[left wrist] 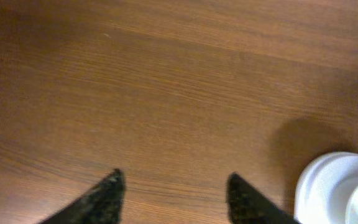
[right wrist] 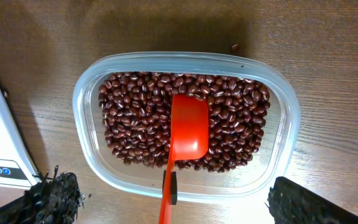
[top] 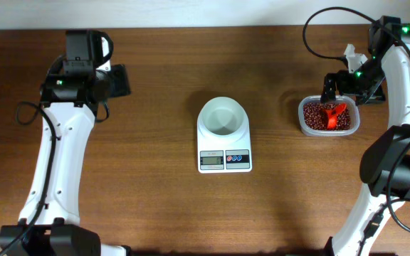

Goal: Scoop item into bowl and weigh 50g on scale
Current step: 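Retract the left gripper to the left side, then grasp the scoop handle in the bean tub with the right gripper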

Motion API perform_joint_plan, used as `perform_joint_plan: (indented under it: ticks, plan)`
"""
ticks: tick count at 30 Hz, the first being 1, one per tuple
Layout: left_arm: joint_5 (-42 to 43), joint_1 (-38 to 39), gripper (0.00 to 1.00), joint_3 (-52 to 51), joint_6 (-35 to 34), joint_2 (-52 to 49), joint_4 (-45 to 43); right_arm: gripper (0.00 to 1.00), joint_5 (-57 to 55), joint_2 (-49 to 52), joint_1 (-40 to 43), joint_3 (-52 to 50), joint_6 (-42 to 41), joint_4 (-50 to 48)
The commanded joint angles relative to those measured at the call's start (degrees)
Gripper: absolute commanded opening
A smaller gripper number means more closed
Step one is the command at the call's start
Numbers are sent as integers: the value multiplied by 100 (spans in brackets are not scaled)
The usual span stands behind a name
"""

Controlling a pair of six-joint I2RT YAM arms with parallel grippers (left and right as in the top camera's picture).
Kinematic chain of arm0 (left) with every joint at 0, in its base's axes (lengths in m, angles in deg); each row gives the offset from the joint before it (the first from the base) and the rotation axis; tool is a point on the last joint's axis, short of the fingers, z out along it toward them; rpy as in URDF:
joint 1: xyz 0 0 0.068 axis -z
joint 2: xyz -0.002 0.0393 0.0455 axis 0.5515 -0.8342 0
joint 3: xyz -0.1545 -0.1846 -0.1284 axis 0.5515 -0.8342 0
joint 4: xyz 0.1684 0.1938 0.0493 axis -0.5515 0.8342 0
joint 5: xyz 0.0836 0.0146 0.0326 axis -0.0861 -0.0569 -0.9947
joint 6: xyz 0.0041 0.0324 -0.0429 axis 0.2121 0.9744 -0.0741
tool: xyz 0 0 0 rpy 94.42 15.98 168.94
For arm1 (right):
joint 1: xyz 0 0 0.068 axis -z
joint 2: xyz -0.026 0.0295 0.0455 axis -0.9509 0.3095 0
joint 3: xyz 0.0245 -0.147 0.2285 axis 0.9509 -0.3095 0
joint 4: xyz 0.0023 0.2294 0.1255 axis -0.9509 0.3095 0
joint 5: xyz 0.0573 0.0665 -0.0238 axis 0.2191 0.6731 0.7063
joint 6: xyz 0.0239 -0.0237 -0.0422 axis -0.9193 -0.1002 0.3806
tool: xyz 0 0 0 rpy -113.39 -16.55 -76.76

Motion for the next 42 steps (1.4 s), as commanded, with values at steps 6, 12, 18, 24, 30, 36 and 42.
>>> perform_joint_plan:
  ticks: [6, 12, 18, 24, 30, 36, 42]
  plan:
    - [584, 4, 99, 4, -33, -61, -57, 99, -11, 7, -26, 109, 22, -4]
    - [1665, 20, 99, -44, -33, -61, 1143, 99, -11, 7, -26, 109, 22, -81]
    - [2286, 20, 99, -44, -33, -61, 1969, 99, 310, 7, -26, 109, 20, -730]
    - [2833, 20, 99, -44, -33, -61, 2524, 99, 1604, -39, 304, 1187, -146, 267]
    - [2809, 20, 99, -44, -31, -61, 2520, 99, 1416, -791, 721, 2535, -33, 1255]
    - [2809, 20, 99, -44, -31, -61, 2520, 99, 981, -778, 713, 1657, -90, 1051]
    - [2809, 20, 99, -44, -31, -61, 2522, 99, 986, -778, 293, 74, -87, 44]
